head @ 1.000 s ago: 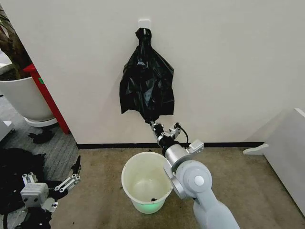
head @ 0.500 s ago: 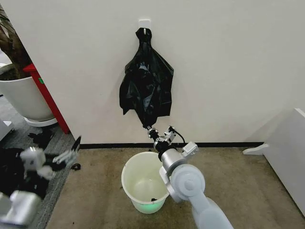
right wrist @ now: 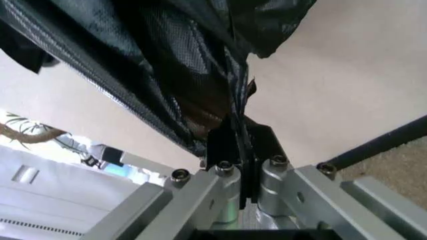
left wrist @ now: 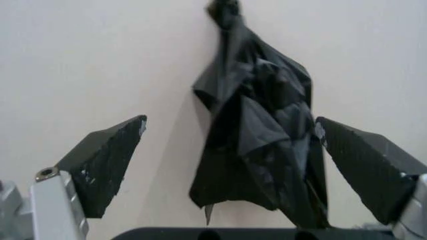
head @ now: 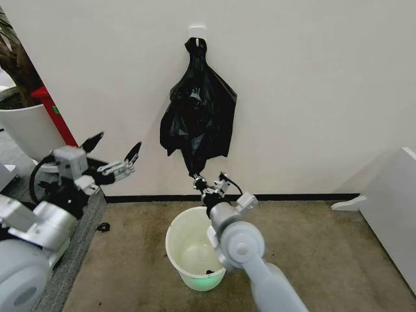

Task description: Place the garbage bag over the trash bin.

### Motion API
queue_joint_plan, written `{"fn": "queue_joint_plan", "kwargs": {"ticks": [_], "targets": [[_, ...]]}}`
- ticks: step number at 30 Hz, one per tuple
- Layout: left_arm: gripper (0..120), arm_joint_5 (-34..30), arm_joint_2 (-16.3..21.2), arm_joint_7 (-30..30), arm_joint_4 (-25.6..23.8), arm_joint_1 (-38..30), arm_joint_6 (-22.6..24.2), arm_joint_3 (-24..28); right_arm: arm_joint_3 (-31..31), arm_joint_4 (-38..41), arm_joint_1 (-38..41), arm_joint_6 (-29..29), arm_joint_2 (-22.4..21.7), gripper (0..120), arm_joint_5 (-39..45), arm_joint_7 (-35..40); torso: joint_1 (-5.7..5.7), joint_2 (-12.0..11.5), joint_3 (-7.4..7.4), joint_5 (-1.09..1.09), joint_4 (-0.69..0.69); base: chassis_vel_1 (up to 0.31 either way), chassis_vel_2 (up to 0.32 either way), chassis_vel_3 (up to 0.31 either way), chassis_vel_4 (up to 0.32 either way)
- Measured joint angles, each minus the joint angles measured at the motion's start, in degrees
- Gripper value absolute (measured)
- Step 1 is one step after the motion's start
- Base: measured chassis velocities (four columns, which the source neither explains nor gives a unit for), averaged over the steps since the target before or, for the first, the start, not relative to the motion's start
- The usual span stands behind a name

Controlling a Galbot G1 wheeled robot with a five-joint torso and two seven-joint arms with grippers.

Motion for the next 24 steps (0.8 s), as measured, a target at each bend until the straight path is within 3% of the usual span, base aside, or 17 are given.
{"fn": "queue_joint_plan", "kwargs": {"ticks": [5,6,8,10,11,15,16,18,24], "targets": [[100,6.23,3.50,2.61,3.70,-7.13,0.48,4.81,-0.66,-2.02,1.83,0.14,0.80,0,-0.96,-0.27,0.00,0.01,0.00,0.01,0.01,0.000,0.000,0.000,0.000],[100,7.71,4.28,2.94,5.84,-12.13,0.51,9.06,-0.77,-2.51,2.35,0.15,0.81,0,-1.37,-0.48,0.00,0.01,0.00,0.00,0.00,0.000,0.000,0.000,0.000],[100,8.20,4.46,3.01,6.89,-14.77,0.55,11.47,-0.78,-2.69,2.51,0.15,0.79,0,-1.52,-0.57,0.00,0.01,0.00,0.00,0.00,0.000,0.000,0.000,0.000],[100,8.47,4.54,2.90,9.05,-21.10,0.87,18.12,-0.72,-3.03,2.87,0.17,0.58,0,-1.73,-0.68,0.00,0.01,0.00,0.00,0.00,0.000,0.000,0.000,0.000],[100,8.34,4.27,2.64,10.31,-26.28,1.26,23.14,-0.64,-3.15,3.07,0.17,0.40,0,-1.74,-0.69,0.00,0.01,0.00,-0.02,0.00,0.000,0.000,0.000,0.000],[100,5.31,1.71,0.56,11.70,-38.77,3.76,34.43,-0.51,-3.34,3.53,0.18,-0.16,0,-1.72,-0.69,0.00,0.01,0.00,0.02,-0.01,0.000,0.000,0.000,0.000],[100,5.31,1.71,0.56,11.70,-38.77,3.76,34.43,-0.51,-3.34,3.53,0.18,-0.16,0,-1.72,-0.69,0.00,0.01,0.00,0.02,-0.01,0.000,0.000,0.000,0.000],[100,5.19,0.21,0.13,12.59,-43.83,4.84,39.80,-0.51,-3.60,3.83,0.19,-0.37,0,-1.67,-0.67,0.00,0.01,-0.01,0.02,-0.01,0.000,0.000,0.000,0.000],[100,12.61,-1.18,3.36,16.36,-50.57,5.11,48.19,-0.49,-4.04,4.17,0.21,-0.45,0,-1.56,-0.58,0.00,0.01,0.00,0.00,0.00,0.000,0.000,0.000,0.000]]}}
